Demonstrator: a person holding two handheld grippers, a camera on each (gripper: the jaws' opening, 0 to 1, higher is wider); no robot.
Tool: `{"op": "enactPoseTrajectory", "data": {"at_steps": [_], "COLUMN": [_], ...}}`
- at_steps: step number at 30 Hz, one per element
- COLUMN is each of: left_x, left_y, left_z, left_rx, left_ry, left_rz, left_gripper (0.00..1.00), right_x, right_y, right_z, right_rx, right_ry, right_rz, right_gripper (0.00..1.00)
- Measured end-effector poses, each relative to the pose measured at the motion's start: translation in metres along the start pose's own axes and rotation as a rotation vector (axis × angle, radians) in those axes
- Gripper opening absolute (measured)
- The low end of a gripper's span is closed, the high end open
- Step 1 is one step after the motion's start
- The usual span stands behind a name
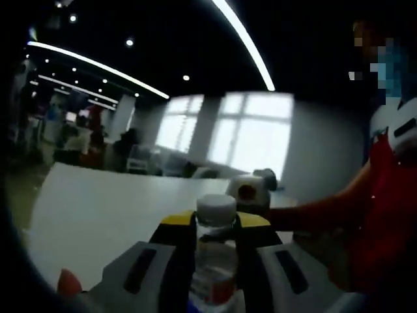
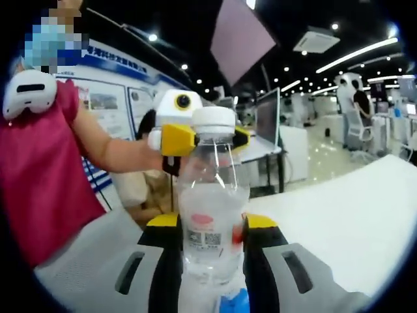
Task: Arrange the tabletop items into an orderly group along one side of the table until the central work area is clear of visible clutter.
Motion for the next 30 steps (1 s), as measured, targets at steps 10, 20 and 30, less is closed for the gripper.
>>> {"op": "enactPoseTrajectory", "data": {"at_steps": [10, 20, 30], "left_x": [-0.004, 0.013, 0.015], "left_y": [0.037, 0.044, 0.045], "left_z": [-0.026, -0.032, -0.048], "left_rx": [0.009, -0.034, -0.127], "left_ry": [-0.073, -0.121, -0.194], "left_rz": [-0.045, -0.044, 0.005], "left_gripper": [0.20, 0.20, 0.20], "right_x": [-0.019, -0.038, -0.046], "right_y": [-0.041, -0.048, -0.050], "right_z": [-0.018, -0.010, -0.022], "right_rx": [0.062, 0.141, 0.180], "right_ry": [0.030, 0.033, 0.051], "right_rz": [-0.065, -0.082, -0.108], "right_gripper": [0.33, 0.33, 0.33]}}
Point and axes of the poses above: the point that each gripper's makers call its tool centre point, and the gripper's own axes: y roughly backward along the fingers, x roughly to its right, z roughly out of its underside, the point moved 6 cm from there along y, roughly backward along the fingers, and after that the axes turned 15 degrees about -y, right-handed, at the moved point
